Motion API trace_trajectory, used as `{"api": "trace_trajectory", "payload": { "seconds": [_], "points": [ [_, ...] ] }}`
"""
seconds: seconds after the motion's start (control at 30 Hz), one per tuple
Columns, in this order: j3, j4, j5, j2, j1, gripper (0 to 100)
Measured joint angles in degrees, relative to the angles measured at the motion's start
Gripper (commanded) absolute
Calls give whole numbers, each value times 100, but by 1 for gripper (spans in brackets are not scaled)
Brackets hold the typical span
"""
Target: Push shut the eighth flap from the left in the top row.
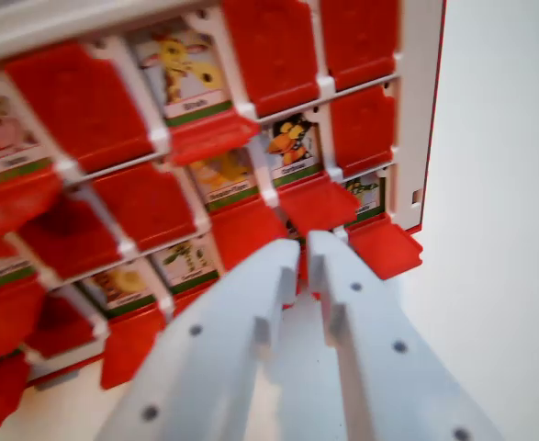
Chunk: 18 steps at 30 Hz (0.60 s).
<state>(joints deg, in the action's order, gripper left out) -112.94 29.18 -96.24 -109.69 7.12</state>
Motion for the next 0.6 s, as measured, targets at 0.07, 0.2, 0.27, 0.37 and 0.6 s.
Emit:
{"api": "trace_trajectory", "payload": {
  "seconds": [0.07, 0.2, 0.27, 0.37, 0.6],
  "points": [
    [-580, 105, -53, -861, -114, 1],
    [-1591, 387, -176, -2452, -237, 1],
    [-2013, 589, -272, -3208, -334, 1],
    [-2461, 984, -404, -4263, -466, 1],
    [-2672, 1626, -264, -5607, -738, 1]
  ]
}}
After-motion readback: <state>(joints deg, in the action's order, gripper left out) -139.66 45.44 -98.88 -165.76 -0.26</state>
